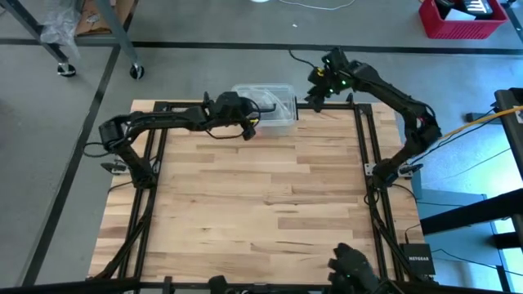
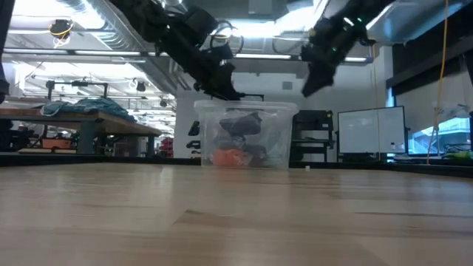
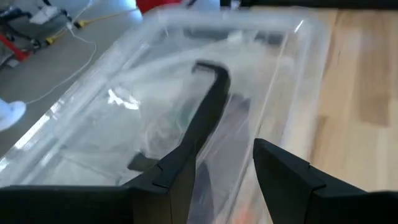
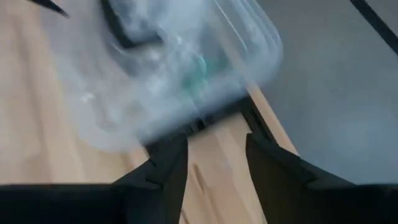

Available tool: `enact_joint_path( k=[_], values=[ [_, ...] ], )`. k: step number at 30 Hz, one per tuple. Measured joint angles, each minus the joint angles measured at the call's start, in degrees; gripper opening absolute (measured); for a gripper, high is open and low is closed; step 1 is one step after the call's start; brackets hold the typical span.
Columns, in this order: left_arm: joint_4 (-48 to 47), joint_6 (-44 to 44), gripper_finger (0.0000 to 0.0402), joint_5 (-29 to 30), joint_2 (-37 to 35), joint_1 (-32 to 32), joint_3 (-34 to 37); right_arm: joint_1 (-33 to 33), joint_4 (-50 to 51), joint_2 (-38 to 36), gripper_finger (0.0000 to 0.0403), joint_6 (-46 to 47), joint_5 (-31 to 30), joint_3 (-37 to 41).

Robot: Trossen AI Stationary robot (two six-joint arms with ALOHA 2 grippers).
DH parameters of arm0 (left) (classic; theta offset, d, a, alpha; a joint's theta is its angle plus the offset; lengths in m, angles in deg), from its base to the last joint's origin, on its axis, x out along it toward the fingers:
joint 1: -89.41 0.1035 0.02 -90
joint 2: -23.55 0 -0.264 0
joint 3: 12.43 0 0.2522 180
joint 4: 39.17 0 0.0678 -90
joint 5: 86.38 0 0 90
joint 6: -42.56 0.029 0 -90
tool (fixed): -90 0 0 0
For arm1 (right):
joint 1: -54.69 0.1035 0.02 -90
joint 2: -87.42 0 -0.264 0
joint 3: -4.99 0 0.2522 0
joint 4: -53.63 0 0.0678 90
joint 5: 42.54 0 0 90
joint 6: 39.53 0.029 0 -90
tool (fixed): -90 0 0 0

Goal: Roll bandage
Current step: Close the transparent bin

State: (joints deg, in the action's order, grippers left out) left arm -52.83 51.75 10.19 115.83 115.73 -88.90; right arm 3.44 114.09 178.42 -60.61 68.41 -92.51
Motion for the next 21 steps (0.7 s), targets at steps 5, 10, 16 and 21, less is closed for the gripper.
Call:
enact_joint_path(
  k=[5,10,16,21],
  values=[
    [-2.85,-0.03,0.0153,0.06,0.89,0.71,-0.43,-2.25,-7.37,-4.68,0.0161,1.55,-5.01,10.59],
    [-8.59,0.08,0.0153,0.21,-1.64,1.76,-0.29,-2.56,-17.55,-5.0,0.016,3.21,-5.23,19.75],
    [-5.3,0.24,0.0153,0.66,-6.13,1.9,0.05,-2.4,-33.24,-4.81,0.016,5.27,-1.56,30.54],
    [0.74,0.22,0.0153,-0.22,-5.33,2.18,0.03,-1.79,-48.53,-4.66,0.016,8.39,4.0,37.03]
  ],
)
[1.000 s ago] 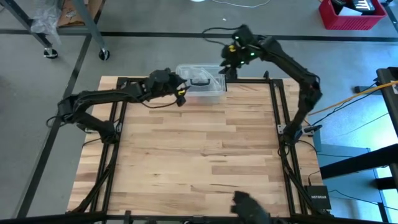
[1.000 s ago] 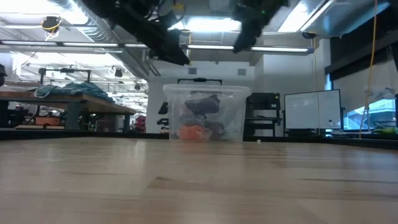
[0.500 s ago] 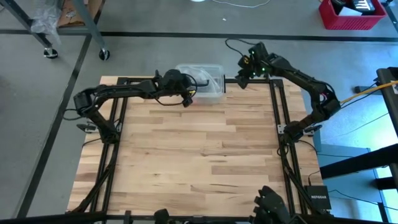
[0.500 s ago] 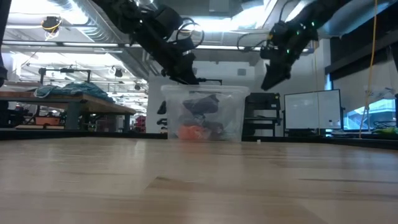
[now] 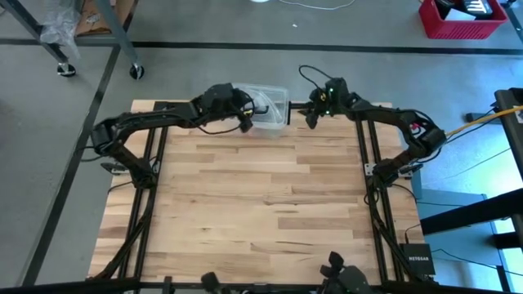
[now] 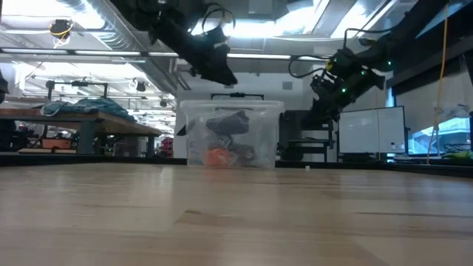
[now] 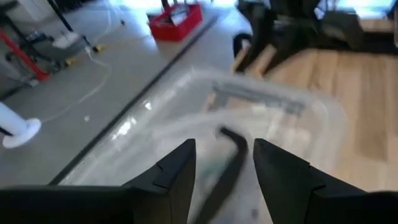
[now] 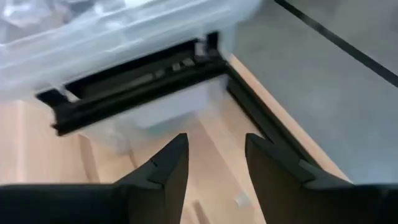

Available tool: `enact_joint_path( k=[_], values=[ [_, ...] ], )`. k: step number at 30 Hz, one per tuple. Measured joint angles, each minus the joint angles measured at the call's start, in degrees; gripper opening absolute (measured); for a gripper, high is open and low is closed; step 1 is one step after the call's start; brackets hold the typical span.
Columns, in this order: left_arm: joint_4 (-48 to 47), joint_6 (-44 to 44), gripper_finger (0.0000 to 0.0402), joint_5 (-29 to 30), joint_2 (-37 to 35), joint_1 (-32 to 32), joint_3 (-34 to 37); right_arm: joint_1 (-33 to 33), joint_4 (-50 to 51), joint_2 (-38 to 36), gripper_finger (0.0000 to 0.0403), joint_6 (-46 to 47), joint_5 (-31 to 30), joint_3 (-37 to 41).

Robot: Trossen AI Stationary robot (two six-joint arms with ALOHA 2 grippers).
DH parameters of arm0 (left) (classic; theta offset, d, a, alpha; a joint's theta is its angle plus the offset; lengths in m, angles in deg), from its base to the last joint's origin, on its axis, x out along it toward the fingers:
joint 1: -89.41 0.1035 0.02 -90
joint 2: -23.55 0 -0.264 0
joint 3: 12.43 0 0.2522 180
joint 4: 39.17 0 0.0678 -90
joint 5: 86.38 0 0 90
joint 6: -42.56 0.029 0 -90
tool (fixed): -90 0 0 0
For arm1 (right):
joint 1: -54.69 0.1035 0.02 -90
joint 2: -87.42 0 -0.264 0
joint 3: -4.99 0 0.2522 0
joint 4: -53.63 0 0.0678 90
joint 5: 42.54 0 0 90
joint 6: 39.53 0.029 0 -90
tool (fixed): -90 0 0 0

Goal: Roll bandage
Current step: Close the transparent bin

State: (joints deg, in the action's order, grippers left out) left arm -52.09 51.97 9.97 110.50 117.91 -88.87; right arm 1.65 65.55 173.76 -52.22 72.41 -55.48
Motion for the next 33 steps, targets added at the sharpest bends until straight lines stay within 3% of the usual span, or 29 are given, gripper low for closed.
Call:
enact_joint_path(
  k=[5,11,19,33],
  values=[
    [10.49,-1.12,0.0153,-1.63,4.98,0.64,-0.11,3.43,-5.1,2.86,0.016,0.37,1.37,1.87],
    [20.17,-3.27,0.0153,-5.61,12.51,0.99,-0.07,7.67,-11.59,6.71,0.016,-0.04,-3.0,1.83],
    [19.41,-6.26,0.0153,-5.82,16.85,3.12,-0.36,7.96,-14.96,6.55,0.016,-0.2,-1.9,1.83],
    [17.22,-7.57,0.0153,-7.48,16.92,3.9,-0.24,8.88,-17.82,1.21,0.016,-1.2,-3.46,1.83]
  ],
)
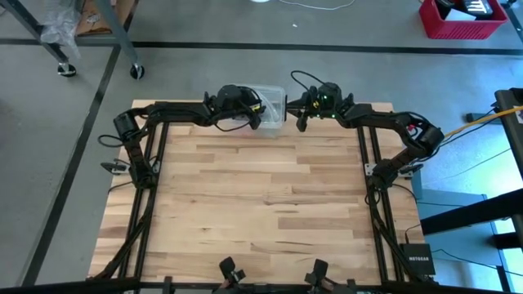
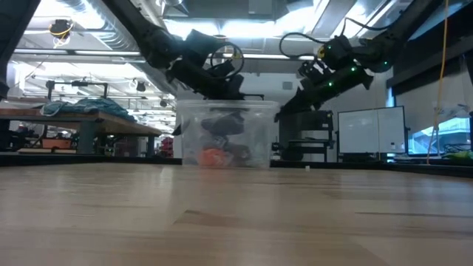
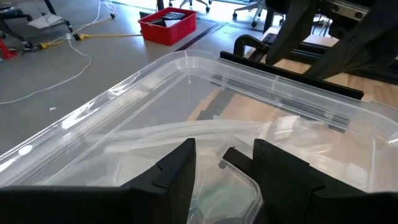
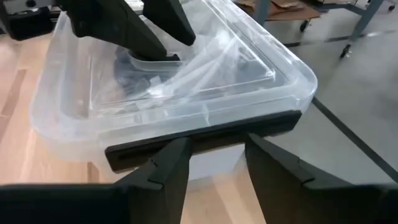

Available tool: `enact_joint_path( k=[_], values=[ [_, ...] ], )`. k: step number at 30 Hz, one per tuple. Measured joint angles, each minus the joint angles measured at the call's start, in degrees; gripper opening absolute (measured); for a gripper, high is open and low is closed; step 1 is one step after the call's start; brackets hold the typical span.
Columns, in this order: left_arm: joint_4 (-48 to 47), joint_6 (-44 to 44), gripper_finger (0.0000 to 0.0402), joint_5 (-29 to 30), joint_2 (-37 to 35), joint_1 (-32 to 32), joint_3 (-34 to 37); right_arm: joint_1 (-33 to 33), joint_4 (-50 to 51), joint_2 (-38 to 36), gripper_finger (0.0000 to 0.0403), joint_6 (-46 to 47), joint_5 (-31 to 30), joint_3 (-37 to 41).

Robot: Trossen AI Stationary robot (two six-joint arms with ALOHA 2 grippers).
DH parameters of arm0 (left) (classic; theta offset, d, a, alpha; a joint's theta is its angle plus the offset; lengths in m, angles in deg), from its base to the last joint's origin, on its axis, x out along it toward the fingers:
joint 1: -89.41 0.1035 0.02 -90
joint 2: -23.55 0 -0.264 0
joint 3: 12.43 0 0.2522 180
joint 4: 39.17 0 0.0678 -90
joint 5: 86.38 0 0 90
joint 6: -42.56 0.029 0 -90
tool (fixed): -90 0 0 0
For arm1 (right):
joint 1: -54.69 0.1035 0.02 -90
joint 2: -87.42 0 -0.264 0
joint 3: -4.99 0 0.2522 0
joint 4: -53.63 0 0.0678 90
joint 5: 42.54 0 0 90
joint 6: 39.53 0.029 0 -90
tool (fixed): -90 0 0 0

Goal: Roll bandage
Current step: Close the transparent bin

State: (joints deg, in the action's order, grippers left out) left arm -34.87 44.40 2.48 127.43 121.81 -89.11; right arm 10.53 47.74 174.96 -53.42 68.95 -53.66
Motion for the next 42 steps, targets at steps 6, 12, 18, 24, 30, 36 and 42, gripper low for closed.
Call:
enact_joint_path(
  k=[6,12,18,24,30,36,42],
  values=[
    [-1.01,0.0,0.0153,-0.16,0.07,-0.02,0.13,2.25,-0.71,0.09,0.016,-0.32,-1.91,0.0],
    [-0.98,-0.02,0.0153,-1.98,0.13,-0.04,0.13,2.29,-3.03,0.26,0.016,-0.02,-1.4,0.07],
    [-0.44,-0.32,0.0153,-2.43,0.15,-0.09,0.1,5.12,-4.72,5.29,0.016,1.01,0.56,-3.94],
    [-0.52,-0.37,0.0153,-2.46,0.21,-0.42,0.08,5.29,-0.03,5.93,0.016,-0.53,-2.04,-7.3],
    [-0.39,0.27,0.0153,-2.65,-1.35,-1.22,0.19,4.31,14.42,-3.57,0.016,-4.72,-6.34,-8.8],
    [-8.91,3.27,0.0153,-4.15,-3.22,-3.75,-5.55,-1.23,20.96,-9.42,0.016,-5.5,-3.55,-4.76],
    [-21.78,8.7,0.0153,-5.49,2.12,-5.7,-16.29,-3.87,13.5,-8.88,0.016,-0.94,-1.19,4.31]
  ],
)
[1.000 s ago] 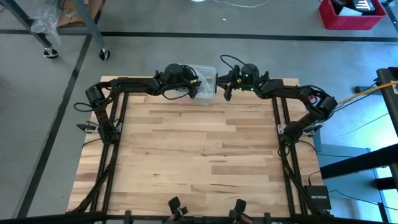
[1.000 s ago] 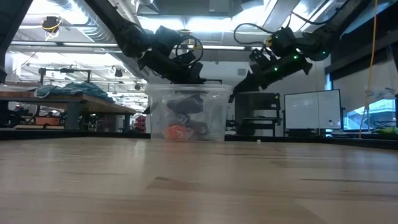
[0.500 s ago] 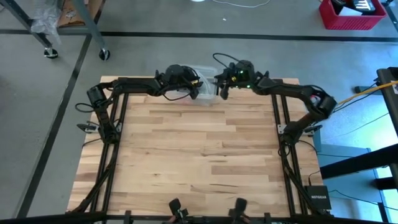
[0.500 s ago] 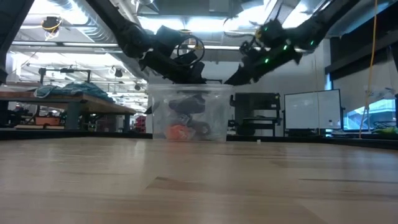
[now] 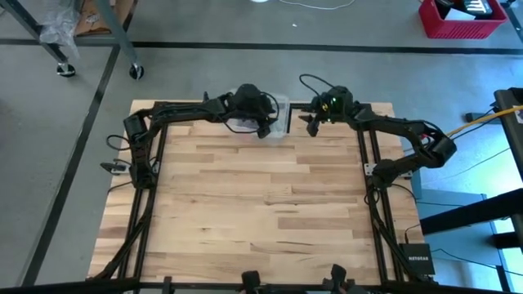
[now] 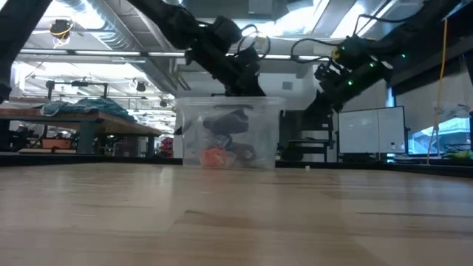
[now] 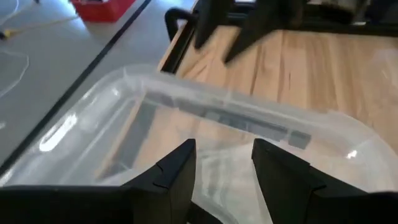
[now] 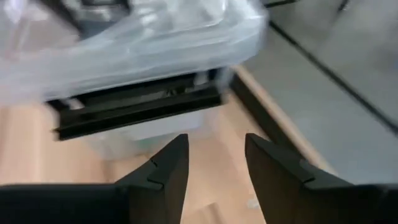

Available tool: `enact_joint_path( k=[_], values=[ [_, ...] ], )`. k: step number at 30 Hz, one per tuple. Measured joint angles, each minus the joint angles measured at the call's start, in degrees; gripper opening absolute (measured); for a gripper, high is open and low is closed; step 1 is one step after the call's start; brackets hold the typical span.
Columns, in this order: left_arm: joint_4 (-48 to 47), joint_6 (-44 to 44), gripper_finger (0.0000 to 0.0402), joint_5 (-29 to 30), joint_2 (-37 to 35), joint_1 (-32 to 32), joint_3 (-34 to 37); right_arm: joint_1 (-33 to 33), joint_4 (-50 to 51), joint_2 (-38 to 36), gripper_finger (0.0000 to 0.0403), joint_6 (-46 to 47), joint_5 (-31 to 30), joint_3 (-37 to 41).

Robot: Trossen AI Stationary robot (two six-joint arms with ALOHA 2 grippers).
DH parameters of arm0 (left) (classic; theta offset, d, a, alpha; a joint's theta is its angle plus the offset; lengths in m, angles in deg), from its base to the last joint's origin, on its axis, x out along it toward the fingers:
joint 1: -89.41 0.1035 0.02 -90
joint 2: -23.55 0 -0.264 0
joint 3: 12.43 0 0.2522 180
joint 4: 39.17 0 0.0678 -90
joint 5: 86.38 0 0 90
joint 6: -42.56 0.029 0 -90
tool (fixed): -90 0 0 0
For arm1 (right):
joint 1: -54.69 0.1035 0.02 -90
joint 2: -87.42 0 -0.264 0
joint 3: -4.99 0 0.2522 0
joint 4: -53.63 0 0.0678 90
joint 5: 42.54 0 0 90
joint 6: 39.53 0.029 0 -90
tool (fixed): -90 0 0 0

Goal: Roll bandage
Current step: Close the transparent bin

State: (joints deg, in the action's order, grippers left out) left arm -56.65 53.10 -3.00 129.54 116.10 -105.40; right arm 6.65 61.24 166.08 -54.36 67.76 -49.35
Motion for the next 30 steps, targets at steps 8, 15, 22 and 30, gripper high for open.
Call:
enact_joint_path(
  k=[8,15,22,30],
  values=[
    [1.93,4.76,0.0153,-1.43,4.33,-0.53,-3.36,3.03,-10.8,1.69,0.016,2.86,1.11,6.24],
    [5.55,4.5,0.0153,-3.36,5.71,-0.76,-3.3,4.96,-14.36,4.67,0.016,3.87,-0.57,6.31],
    [5.94,4.4,0.0153,-4.09,6.89,-0.72,-3.3,4.86,-15.69,4.86,0.016,4.58,-0.73,6.36],
    [4.83,4.31,0.0153,-5.03,7.26,-0.66,-3.28,4.84,-17.97,3.41,0.016,5.72,0.27,5.94]
  ],
)
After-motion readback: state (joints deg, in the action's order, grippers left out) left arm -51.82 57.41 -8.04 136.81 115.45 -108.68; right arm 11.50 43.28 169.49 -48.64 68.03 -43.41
